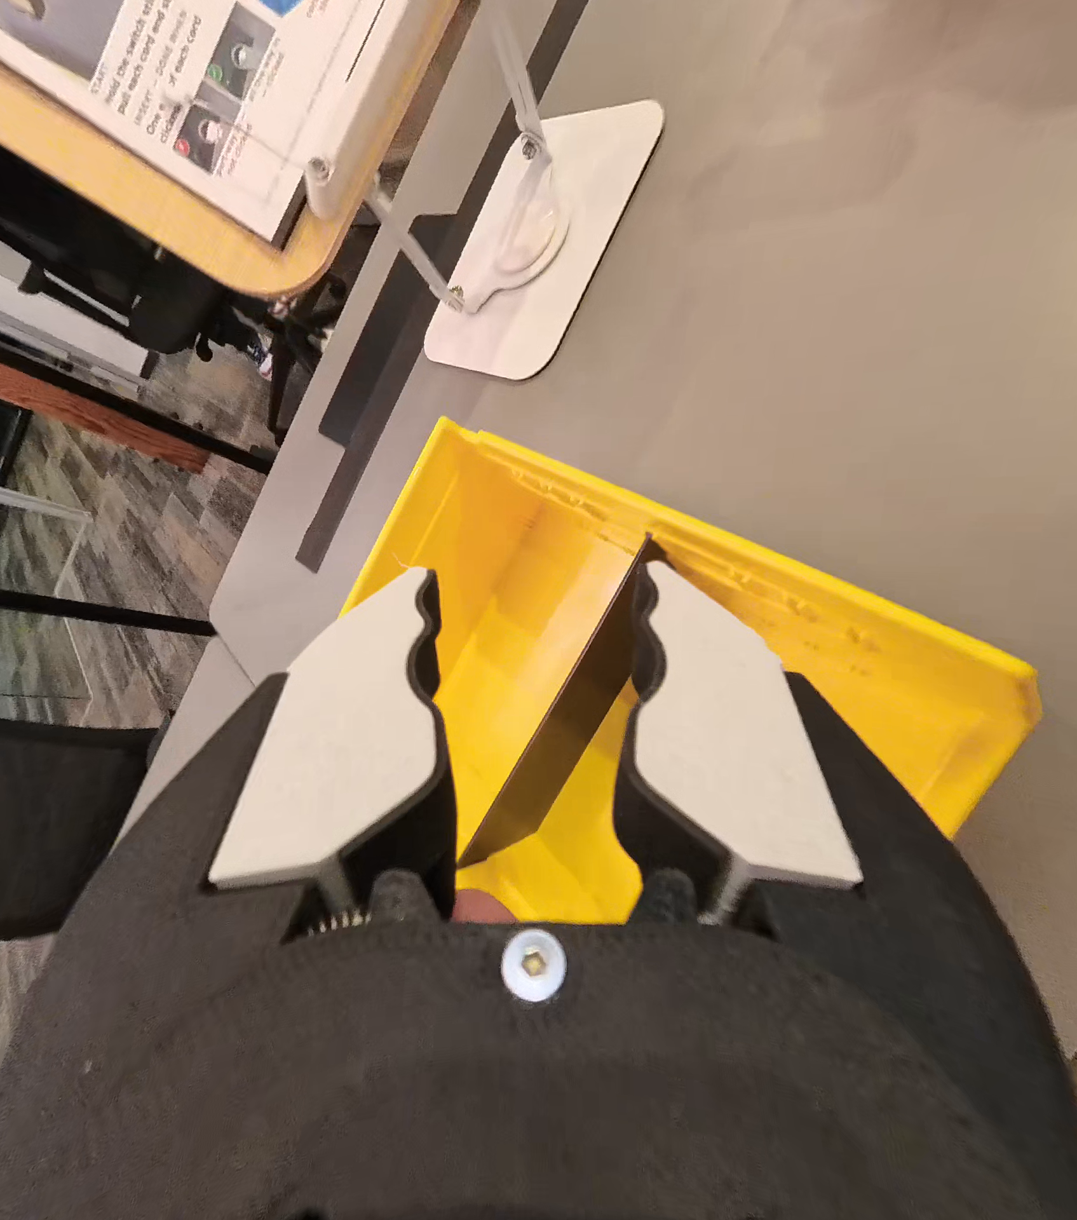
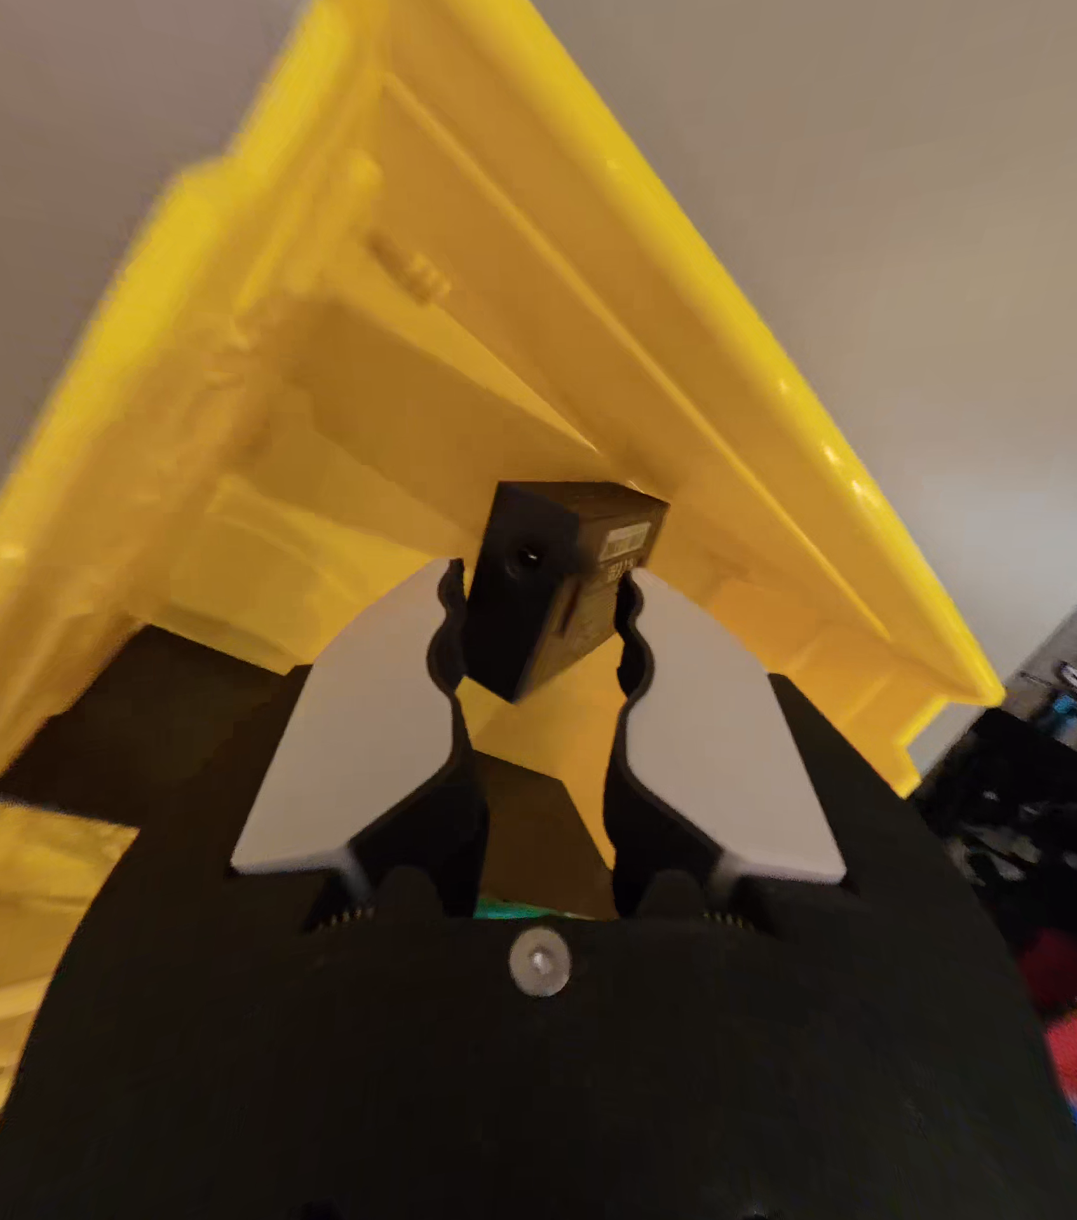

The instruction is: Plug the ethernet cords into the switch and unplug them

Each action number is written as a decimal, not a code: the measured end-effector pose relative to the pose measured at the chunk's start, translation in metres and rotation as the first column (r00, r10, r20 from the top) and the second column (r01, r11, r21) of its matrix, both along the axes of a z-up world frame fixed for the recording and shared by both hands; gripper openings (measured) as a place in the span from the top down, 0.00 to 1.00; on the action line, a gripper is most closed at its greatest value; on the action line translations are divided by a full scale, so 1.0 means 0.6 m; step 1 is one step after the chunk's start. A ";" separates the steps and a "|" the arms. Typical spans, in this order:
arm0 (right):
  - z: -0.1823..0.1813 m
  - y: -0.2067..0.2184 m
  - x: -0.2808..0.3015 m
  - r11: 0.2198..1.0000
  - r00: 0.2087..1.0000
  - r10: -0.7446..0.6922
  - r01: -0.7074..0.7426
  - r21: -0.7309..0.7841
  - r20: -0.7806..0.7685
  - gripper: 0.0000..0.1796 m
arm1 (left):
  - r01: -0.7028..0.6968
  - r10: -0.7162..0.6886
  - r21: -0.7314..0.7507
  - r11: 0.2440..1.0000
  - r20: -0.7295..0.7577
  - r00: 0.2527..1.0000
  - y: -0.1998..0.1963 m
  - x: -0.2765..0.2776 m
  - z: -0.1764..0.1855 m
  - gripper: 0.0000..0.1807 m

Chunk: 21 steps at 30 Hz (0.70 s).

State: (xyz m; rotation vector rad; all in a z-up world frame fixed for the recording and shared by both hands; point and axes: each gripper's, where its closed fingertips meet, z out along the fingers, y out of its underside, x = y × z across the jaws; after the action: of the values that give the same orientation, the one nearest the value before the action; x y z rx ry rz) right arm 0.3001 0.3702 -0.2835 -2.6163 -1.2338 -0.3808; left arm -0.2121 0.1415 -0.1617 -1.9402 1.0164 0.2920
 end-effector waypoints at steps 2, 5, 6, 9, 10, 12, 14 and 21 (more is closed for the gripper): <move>0.015 -0.008 -0.021 1.000 0.994 -0.001 0.000 -0.013 -0.108 0.74 | -0.031 0.031 -0.003 1.000 0.009 0.999 -0.002 -0.018 -0.001 0.69; 0.078 -0.022 -0.020 0.998 0.977 0.009 0.005 0.066 -0.212 0.71 | -0.109 0.109 -0.026 0.994 0.018 0.994 -0.009 -0.057 -0.005 0.68; 0.102 -0.027 -0.007 0.994 0.973 0.009 0.017 0.108 -0.231 0.71 | -0.144 0.146 -0.058 0.988 0.029 0.989 -0.014 -0.075 -0.013 0.65; 0.146 -0.053 0.069 0.982 0.957 -0.059 0.106 0.155 -0.283 0.66 | -0.273 0.285 -0.145 0.951 0.067 0.956 -0.031 -0.141 -0.044 0.60; 0.148 -0.063 0.100 0.979 0.950 -0.091 0.140 0.149 -0.298 0.65 | -0.326 0.340 -0.168 0.930 0.066 0.938 -0.037 -0.168 -0.056 0.58; 0.135 -0.087 0.161 0.972 0.937 -0.162 0.205 0.112 -0.309 0.62 | -0.397 0.423 -0.233 0.888 0.072 0.903 -0.054 -0.210 -0.085 0.60; 0.110 -0.112 0.200 0.972 0.927 -0.199 0.229 0.059 -0.318 0.64 | -0.420 0.478 -0.362 0.832 0.084 0.874 -0.080 -0.234 -0.127 0.59; 0.022 -0.180 0.215 0.983 0.932 -0.180 0.165 -0.074 -0.316 0.72 | -0.428 0.593 -0.591 0.684 0.109 0.797 -0.113 -0.258 -0.215 0.65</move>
State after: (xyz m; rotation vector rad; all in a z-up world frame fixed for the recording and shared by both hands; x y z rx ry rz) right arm 0.4290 0.2624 -0.2704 -2.6951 -0.9191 0.0497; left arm -0.3667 0.0736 -0.2910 -2.6903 0.3268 0.0069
